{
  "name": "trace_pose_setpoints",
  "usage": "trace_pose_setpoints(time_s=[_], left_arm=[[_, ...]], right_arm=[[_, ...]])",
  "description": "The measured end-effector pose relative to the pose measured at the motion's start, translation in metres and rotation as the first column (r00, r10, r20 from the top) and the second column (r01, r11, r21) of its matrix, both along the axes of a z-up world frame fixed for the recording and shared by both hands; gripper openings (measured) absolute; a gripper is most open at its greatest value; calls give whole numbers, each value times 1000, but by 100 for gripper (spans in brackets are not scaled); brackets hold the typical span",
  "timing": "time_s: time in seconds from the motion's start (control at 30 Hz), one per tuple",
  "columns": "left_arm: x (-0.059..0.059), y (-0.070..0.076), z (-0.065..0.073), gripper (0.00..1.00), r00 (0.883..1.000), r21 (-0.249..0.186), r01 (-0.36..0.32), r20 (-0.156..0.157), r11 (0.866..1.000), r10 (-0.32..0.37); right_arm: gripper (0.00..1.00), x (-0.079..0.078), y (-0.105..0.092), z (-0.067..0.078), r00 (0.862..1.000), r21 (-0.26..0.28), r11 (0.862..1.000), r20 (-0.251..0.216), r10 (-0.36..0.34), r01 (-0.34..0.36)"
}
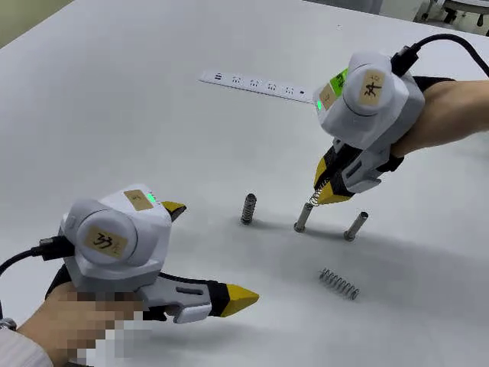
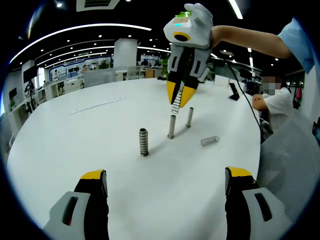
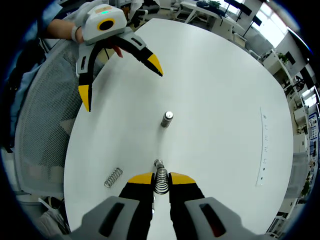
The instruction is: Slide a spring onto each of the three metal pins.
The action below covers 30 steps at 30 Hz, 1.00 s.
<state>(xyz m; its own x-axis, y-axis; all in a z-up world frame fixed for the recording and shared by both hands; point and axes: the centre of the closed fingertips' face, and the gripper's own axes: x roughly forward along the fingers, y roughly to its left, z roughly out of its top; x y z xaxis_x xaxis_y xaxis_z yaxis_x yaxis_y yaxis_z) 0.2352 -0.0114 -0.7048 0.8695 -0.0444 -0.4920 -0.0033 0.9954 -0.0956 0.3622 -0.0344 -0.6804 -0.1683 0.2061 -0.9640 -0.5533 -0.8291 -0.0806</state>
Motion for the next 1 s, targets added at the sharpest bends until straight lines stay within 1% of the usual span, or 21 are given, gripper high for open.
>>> trace_pose_setpoints(time_s=[0.1, 0.2, 0.43, 0.57, 0.73, 0.83, 0.9, 1.0], left_arm=[[0, 0, 0, 100, 1000, 5, 1, -2, 1000, -1], [0, 1, 0, 100, 1000, 1, 2, 0, 1000, -2], [-1, -1, -3, 100, 1000, 3, 11, -11, 1000, -11], [-1, -3, -4, 100, 1000, 8, 24, -20, 1000, -24], [-1, -5, -5, 100, 999, 9, 33, -23, 999, -32], [-2, -4, -6, 99, 999, 10, 34, -28, 999, -34], [-3, -4, -5, 99, 999, 8, 32, -26, 999, -31], [-4, -3, -6, 98, 999, 5, 30, -26, 1000, -30]], right_arm=[[12, -1, 1, 0, 1000, -4, 1000, 2, 7, -7], [12, -3, 1, 0, 1000, -8, 1000, 2, 11, -11], [12, -6, 1, -1, 1000, -23, 999, 7, 23, -23], [12, -7, 2, -2, 1000, -21, 999, 9, 25, -25], [12, -8, 2, -4, 999, -27, 999, 13, 30, -30], [13, -7, 3, -6, 999, -32, 999, 23, 38, -38], [13, -8, 3, -6, 999, -36, 999, 20, 38, -37], [13, -8, 3, -10, 999, -43, 998, 29, 43, -42]])
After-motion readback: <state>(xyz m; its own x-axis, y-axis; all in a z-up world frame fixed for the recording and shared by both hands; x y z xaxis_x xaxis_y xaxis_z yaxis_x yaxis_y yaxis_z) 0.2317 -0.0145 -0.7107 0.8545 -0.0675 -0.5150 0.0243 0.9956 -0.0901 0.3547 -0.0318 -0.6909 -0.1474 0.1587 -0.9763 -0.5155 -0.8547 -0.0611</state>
